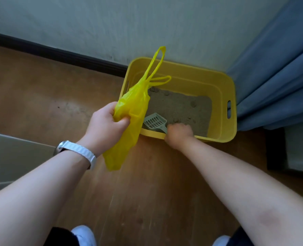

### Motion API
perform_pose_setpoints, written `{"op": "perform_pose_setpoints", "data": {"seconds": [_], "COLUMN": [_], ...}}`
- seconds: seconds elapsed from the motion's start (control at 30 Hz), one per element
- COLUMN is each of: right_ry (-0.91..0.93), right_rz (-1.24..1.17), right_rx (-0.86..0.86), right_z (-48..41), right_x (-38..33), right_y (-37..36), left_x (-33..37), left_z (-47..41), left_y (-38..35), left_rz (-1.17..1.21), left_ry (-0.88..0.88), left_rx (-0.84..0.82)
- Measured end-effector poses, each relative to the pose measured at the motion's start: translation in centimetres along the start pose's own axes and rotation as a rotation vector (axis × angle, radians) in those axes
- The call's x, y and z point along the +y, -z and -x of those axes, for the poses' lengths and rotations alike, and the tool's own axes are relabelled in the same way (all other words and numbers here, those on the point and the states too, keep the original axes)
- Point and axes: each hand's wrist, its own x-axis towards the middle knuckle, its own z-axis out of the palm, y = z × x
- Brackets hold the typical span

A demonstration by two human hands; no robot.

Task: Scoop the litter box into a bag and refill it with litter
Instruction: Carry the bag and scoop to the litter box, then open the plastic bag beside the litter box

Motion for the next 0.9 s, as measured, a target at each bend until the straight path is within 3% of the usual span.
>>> {"op": "perform_pose_setpoints", "data": {"seconds": [0.13, 0.27, 0.5, 0.67, 0.9], "right_ry": [0.089, 0.134, 0.143, 0.217, 0.298], "right_rz": [-0.031, -0.267, -0.600, -0.759, -0.708], "right_rx": [0.000, 0.048, 0.262, 0.382, 0.350], "right_z": [1.8, 4.8, 9.6, 10.0, 9.6], "right_x": [1.2, 3.0, 4.7, 5.1, 6.4], "right_y": [2.2, 6.4, 10.7, 11.9, 11.1], "left_x": [0.2, 1.1, 3.0, 4.3, 5.5], "left_z": [-0.4, -0.5, -0.1, 0.2, 0.5], "left_y": [-0.1, -0.7, -2.2, -3.4, -4.2], "left_rz": [0.025, 0.065, 0.093, 0.185, 0.235], "left_ry": [0.016, 0.034, -0.006, -0.063, -0.020], "left_rx": [-0.027, -0.075, -0.129, -0.260, -0.398]}}
